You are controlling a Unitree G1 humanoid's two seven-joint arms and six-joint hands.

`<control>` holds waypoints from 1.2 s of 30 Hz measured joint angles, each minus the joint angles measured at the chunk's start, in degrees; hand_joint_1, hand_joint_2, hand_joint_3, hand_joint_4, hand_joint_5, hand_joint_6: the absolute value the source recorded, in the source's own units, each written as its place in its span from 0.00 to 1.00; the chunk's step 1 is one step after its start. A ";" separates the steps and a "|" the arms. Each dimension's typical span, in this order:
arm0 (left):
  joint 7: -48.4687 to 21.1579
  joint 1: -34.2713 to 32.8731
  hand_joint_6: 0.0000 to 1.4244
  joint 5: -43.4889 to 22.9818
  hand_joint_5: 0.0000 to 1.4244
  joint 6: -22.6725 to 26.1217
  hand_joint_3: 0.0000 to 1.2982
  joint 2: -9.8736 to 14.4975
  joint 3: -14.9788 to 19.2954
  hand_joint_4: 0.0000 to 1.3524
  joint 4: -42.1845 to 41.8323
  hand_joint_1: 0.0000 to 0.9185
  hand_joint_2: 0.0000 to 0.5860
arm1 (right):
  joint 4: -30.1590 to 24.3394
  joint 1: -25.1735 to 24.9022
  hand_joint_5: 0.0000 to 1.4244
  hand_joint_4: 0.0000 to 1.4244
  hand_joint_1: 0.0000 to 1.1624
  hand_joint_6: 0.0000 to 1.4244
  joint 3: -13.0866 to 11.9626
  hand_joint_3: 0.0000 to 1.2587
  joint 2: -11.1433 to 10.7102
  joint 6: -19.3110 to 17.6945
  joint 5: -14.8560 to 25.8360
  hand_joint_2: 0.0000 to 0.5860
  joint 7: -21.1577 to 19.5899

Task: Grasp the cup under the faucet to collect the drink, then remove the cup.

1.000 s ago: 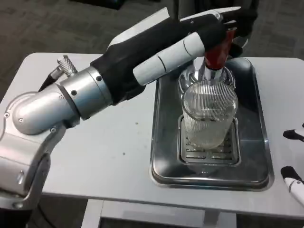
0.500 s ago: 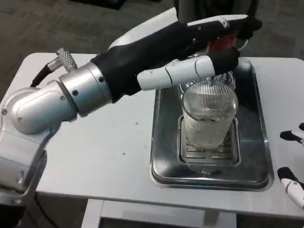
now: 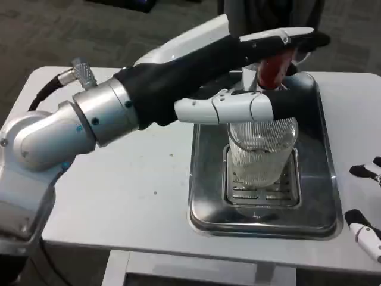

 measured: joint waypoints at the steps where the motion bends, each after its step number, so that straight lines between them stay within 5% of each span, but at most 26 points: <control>1: 0.00 -0.05 0.13 0.33 0.16 -0.35 0.11 0.01 -0.04 0.06 0.06 0.00 0.12 | 0.00 -0.15 0.00 0.00 0.38 0.04 0.09 0.12 0.00 0.32 0.09 0.82 0.00; 30: 0.58 -0.66 0.09 5.52 0.10 -6.77 0.06 0.81 -2.15 0.00 1.59 0.00 0.11 | 0.00 -1.64 0.00 0.00 0.37 0.07 0.48 0.08 -0.02 4.38 6.60 0.81 -3.23; 36: 0.58 -0.58 0.09 5.51 0.10 -6.82 0.06 0.86 -2.21 0.00 1.55 0.00 0.11 | 0.02 -1.42 0.06 0.01 0.42 0.15 -0.76 0.01 0.38 4.44 11.89 0.64 -5.09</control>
